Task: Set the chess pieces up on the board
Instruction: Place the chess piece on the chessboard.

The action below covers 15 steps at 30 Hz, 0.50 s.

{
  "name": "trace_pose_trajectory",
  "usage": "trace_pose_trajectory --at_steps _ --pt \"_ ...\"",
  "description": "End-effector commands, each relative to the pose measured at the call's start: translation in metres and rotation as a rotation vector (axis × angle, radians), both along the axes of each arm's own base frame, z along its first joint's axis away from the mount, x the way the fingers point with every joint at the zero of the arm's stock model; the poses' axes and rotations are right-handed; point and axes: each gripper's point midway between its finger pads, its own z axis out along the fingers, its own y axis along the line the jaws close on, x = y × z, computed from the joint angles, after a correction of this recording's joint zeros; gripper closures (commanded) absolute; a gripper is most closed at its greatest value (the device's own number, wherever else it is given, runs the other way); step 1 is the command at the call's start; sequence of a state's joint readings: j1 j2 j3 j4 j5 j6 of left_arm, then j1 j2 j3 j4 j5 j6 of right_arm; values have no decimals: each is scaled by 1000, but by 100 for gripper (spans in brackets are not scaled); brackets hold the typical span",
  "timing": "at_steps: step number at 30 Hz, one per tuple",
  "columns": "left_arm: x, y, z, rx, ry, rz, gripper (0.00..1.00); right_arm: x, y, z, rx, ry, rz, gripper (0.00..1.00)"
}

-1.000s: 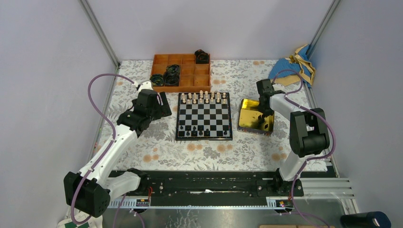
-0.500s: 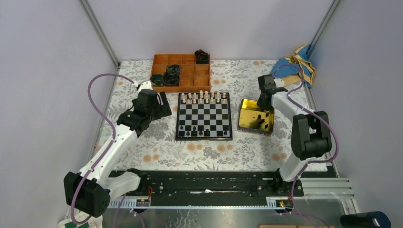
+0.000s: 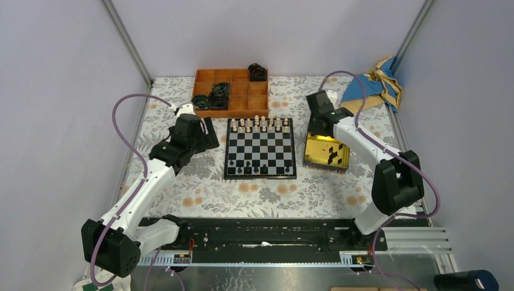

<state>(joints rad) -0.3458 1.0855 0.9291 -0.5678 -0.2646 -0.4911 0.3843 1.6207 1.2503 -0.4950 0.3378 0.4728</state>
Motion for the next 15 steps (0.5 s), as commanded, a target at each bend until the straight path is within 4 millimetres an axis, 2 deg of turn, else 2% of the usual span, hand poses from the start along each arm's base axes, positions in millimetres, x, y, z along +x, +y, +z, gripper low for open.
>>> trace_pose_trajectory --at_steps 1,4,8,15 --pt "11 -5 12 -34 -63 -6 1 -13 46 31 26 -28 144 100" --pt "10 -5 12 -41 -65 -6 1 -25 79 31 44 -7 235 100" --pt "7 -5 11 -47 -65 -8 1 -45 116 21 37 36 352 100" --pt "3 -4 12 -51 -68 -6 1 -72 155 1 31 94 495 100"
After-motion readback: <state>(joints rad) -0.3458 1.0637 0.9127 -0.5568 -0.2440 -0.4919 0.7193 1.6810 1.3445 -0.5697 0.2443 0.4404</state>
